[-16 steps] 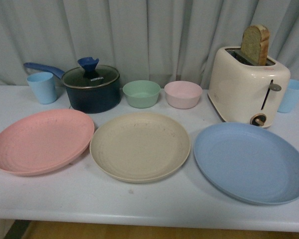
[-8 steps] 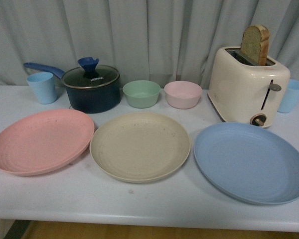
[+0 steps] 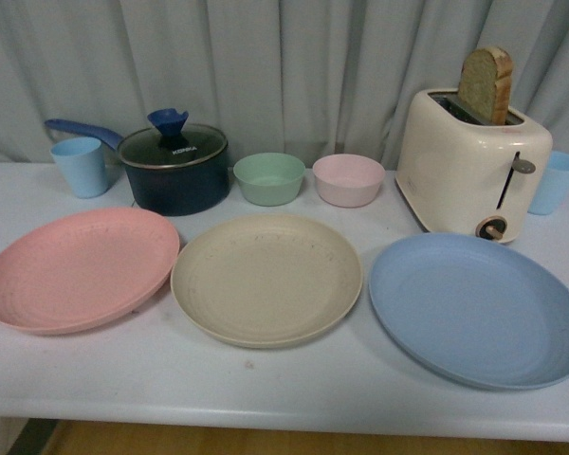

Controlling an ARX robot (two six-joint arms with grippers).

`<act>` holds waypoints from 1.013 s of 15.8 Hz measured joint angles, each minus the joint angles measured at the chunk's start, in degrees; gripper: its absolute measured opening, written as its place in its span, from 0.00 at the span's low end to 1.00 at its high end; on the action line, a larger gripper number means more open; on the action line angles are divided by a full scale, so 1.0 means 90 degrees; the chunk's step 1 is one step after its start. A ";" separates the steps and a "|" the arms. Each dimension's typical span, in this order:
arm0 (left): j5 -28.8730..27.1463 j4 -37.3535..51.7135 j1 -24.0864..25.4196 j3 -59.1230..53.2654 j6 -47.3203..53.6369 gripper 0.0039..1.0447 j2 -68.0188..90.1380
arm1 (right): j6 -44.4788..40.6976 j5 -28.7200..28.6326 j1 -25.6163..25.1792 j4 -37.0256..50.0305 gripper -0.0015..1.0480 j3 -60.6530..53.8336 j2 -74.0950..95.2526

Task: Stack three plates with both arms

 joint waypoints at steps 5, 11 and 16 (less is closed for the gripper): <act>0.0002 0.0000 0.0000 0.0000 0.0000 0.94 0.0000 | -0.0002 0.0000 0.0000 0.0000 0.94 0.0000 0.0000; 0.0002 -0.0002 0.0000 0.0000 0.0002 0.94 0.0000 | 0.0000 0.0000 0.0000 0.0000 0.94 0.0000 0.0000; 0.0002 -0.0002 0.0000 0.0000 0.0000 0.94 0.0000 | -0.0002 0.0000 0.0000 0.0000 0.94 0.0000 0.0000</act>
